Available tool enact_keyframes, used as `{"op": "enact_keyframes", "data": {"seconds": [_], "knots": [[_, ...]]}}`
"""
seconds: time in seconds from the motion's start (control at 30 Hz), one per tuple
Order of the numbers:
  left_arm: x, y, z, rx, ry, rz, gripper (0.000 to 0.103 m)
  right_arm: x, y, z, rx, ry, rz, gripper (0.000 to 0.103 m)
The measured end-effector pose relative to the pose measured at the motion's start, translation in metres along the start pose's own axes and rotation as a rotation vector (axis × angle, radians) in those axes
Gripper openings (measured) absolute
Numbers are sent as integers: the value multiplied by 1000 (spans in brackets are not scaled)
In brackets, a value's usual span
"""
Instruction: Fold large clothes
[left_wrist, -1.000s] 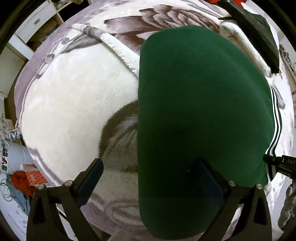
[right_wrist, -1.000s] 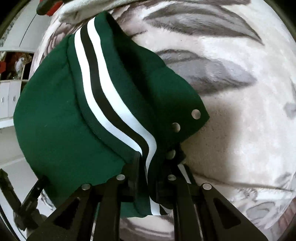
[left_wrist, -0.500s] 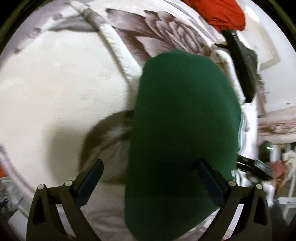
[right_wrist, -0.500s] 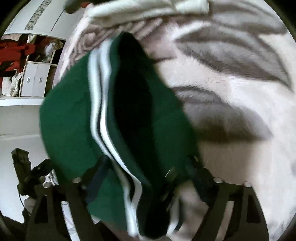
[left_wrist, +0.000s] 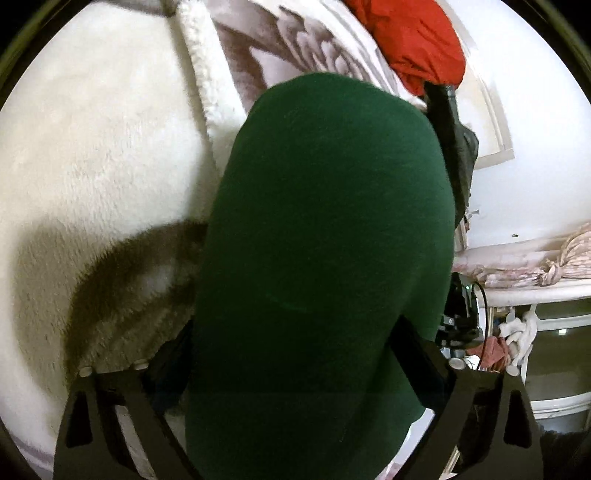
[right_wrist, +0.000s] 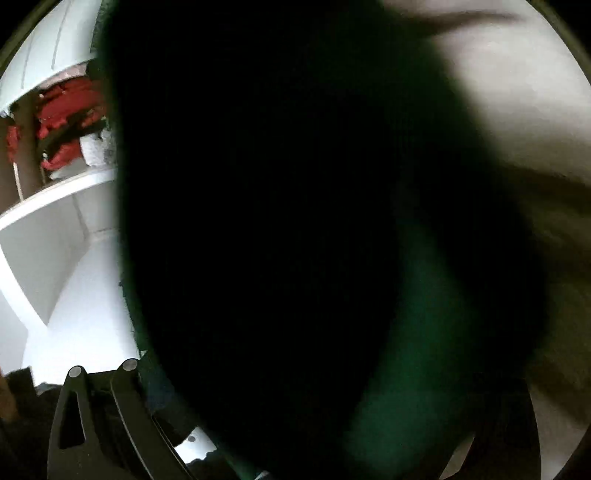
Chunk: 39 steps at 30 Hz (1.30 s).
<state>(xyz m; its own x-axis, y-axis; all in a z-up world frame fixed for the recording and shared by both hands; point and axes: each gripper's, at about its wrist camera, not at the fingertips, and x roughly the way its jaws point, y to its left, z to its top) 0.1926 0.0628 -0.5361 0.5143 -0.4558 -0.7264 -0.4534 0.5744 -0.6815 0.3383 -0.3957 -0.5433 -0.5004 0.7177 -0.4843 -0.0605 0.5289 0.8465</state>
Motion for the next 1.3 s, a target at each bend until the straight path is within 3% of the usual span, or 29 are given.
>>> {"op": "enact_keyframes", "data": {"seconds": [0.03,0.1,0.2,0.3,0.6,0.8,1.0,1.07,1.2,1.3], "knots": [[-1,0,0,2,-8,-5,89,-1,1,0,6,-10,8,102],[-7,0,5,7,-20,-16,82,-6,3,-3,22,-46,26,66],[-12,-6,15,34,-21,-28,79,-8,13,-16,32,-83,28,50],[-19,-16,28,65,-7,-42,77,-16,26,-31,45,-133,51,42],[-42,-89,73,256,51,-83,77,-74,72,-69,48,-332,119,39],[-34,-159,120,358,97,-140,77,-152,113,-63,47,-476,90,39],[14,-257,202,465,123,-225,77,-257,144,-21,16,-621,59,39],[35,-284,231,500,123,-237,77,-292,145,7,11,-658,54,39],[90,-314,283,542,135,-240,77,-342,127,66,25,-683,53,39],[142,-300,309,513,177,-201,77,-355,97,117,63,-661,15,39]]}}
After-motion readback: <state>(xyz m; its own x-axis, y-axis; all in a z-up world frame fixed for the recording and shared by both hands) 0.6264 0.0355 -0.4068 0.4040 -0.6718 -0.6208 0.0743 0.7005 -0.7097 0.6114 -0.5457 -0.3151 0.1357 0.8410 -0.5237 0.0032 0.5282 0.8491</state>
